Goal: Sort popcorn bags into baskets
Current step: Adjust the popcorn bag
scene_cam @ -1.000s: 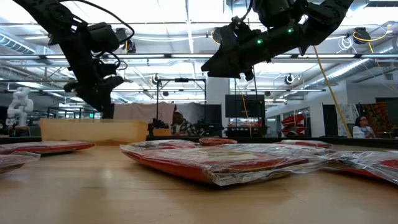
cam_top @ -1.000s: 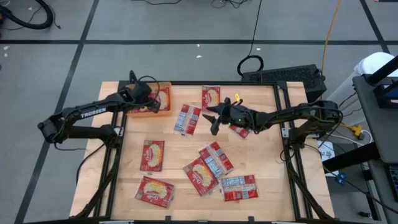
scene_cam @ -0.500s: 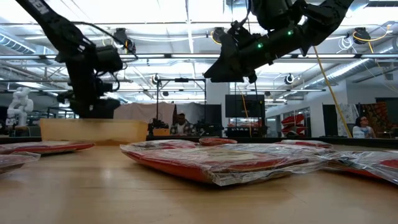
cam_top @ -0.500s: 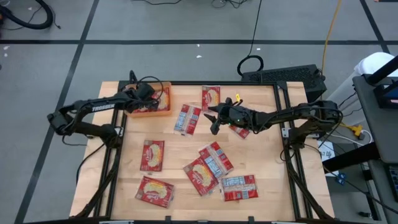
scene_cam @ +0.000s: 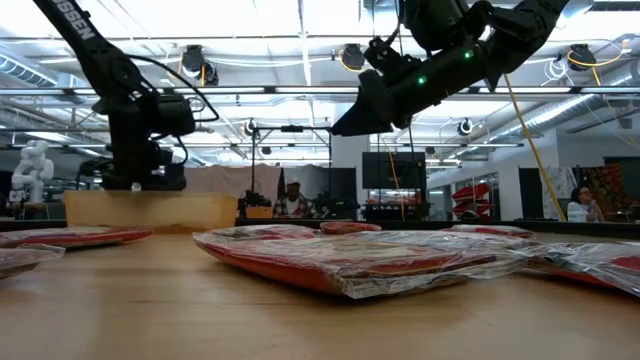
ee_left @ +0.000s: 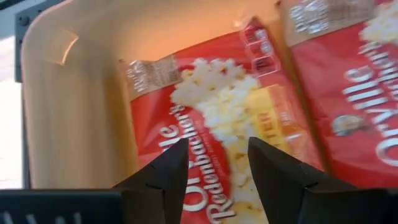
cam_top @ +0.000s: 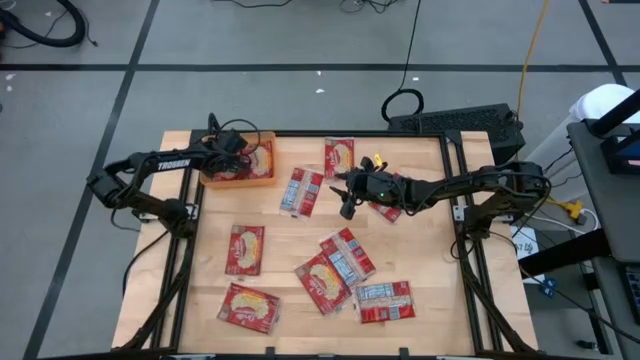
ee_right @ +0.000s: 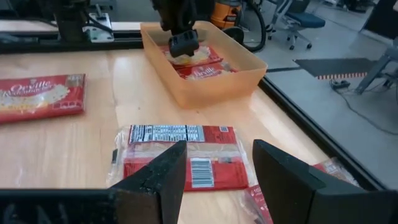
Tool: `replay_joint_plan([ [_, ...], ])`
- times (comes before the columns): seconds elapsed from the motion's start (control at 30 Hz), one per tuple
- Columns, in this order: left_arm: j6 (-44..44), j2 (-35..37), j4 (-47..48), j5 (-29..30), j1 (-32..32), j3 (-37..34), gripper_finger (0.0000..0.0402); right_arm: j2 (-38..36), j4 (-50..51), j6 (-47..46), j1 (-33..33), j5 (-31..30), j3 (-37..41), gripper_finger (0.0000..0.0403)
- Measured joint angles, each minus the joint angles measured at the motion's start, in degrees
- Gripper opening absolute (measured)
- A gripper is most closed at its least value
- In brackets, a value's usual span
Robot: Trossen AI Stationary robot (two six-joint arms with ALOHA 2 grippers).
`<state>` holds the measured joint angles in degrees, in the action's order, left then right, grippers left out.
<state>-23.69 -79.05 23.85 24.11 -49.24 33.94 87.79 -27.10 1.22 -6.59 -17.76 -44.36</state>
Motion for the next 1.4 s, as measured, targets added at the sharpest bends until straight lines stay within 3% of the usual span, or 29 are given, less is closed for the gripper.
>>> replay_joint_plan([
  [0.3,-0.36,-0.37,-0.43,0.77,-0.23,0.01,0.0052,0.0,-0.03,1.22,0.0,1.66,0.0,0.0178],
  [0.5,-0.4,-2.09,-2.33,4.93,0.65,0.01,0.0007,0.0,-0.99,1.04,0.0,1.6,0.0,0.0178],
  [1.03,1.33,-9.21,-7.96,16.76,2.73,0.01,0.0007,0.0,-1.74,-1.4,0.31,1.57,0.0,0.0178],
  [1.4,4.37,-9.0,-7.45,16.17,4.96,0.19,0.0018,0.0,-1.28,-1.92,0.33,1.6,0.0,0.0178],
])
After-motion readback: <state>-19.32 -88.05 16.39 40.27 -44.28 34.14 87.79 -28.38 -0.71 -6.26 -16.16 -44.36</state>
